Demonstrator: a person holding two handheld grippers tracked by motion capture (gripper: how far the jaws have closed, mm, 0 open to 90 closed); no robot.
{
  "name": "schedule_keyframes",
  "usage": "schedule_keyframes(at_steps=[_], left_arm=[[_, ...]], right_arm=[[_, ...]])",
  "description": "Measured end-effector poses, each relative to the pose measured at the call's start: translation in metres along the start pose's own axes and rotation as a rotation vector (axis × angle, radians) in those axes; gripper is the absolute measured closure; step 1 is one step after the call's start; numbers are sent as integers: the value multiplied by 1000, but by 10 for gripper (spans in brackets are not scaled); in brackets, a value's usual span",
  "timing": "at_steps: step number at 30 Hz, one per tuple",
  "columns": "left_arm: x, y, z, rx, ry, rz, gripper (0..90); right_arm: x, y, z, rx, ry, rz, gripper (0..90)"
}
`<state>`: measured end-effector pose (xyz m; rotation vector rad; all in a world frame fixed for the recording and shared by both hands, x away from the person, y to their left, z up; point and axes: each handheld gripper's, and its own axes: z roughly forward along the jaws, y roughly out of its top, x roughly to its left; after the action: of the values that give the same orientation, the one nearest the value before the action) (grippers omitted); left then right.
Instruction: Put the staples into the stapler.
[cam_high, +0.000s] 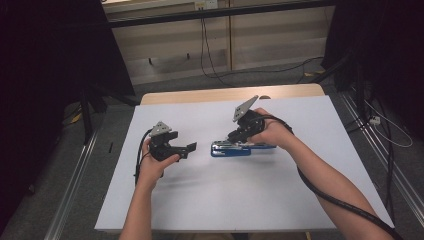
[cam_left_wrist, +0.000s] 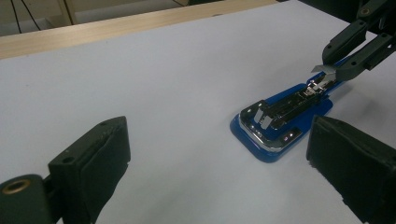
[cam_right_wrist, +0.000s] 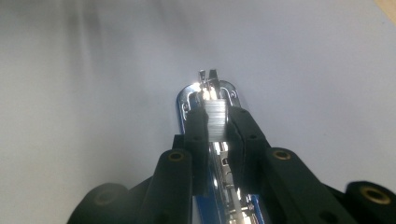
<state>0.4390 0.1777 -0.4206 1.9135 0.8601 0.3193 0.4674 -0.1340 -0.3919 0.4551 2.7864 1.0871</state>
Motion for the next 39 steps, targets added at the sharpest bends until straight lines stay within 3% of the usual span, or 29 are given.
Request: schedule_keyframes(at_steps=[39], left_arm=[[1,0,1,-8,-3,-7,65]], right_arm=[[-7,12,14,24,32,-60,790]])
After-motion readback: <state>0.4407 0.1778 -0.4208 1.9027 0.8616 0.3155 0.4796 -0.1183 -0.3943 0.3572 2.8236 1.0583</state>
